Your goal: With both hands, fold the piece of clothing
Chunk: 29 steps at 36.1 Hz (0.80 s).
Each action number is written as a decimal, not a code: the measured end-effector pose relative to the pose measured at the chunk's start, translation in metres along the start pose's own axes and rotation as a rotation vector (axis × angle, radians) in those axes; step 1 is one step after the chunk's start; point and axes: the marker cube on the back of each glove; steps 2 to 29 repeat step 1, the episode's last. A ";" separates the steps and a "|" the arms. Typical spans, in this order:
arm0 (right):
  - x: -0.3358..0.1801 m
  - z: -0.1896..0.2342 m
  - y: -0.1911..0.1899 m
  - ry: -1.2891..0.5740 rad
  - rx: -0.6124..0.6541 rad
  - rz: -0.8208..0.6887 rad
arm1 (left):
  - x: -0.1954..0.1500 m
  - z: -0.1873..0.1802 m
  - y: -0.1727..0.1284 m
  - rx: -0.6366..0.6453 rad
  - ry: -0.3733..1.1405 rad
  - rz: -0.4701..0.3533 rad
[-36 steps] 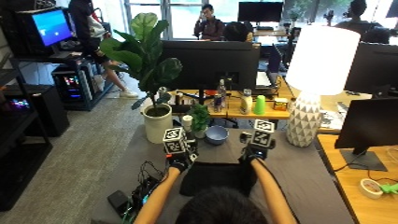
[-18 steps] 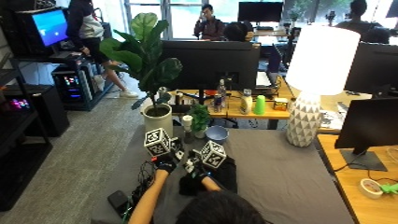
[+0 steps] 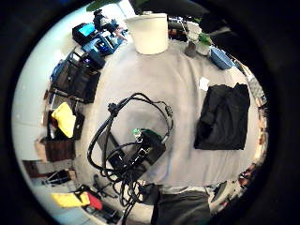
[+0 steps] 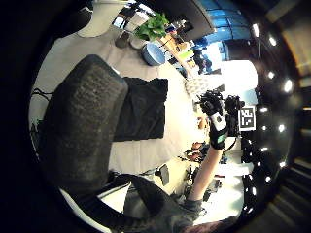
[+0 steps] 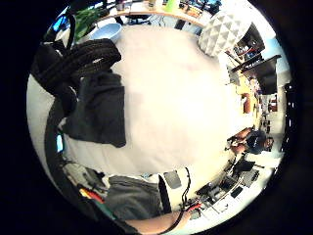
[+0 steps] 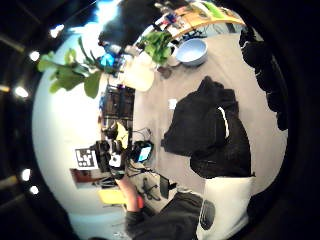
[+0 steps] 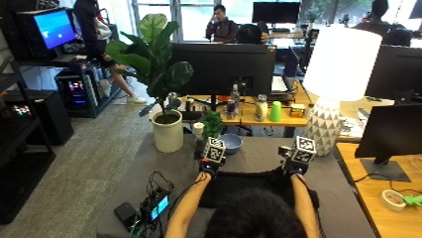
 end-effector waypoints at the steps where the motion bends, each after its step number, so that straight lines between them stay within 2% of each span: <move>1: 0.003 -0.003 -0.001 0.002 0.007 0.006 | 0.000 0.000 0.000 0.002 -0.001 0.000; 29: 0.003 -0.003 -0.001 0.002 0.007 0.006 | 0.000 0.000 0.000 0.002 -0.001 0.000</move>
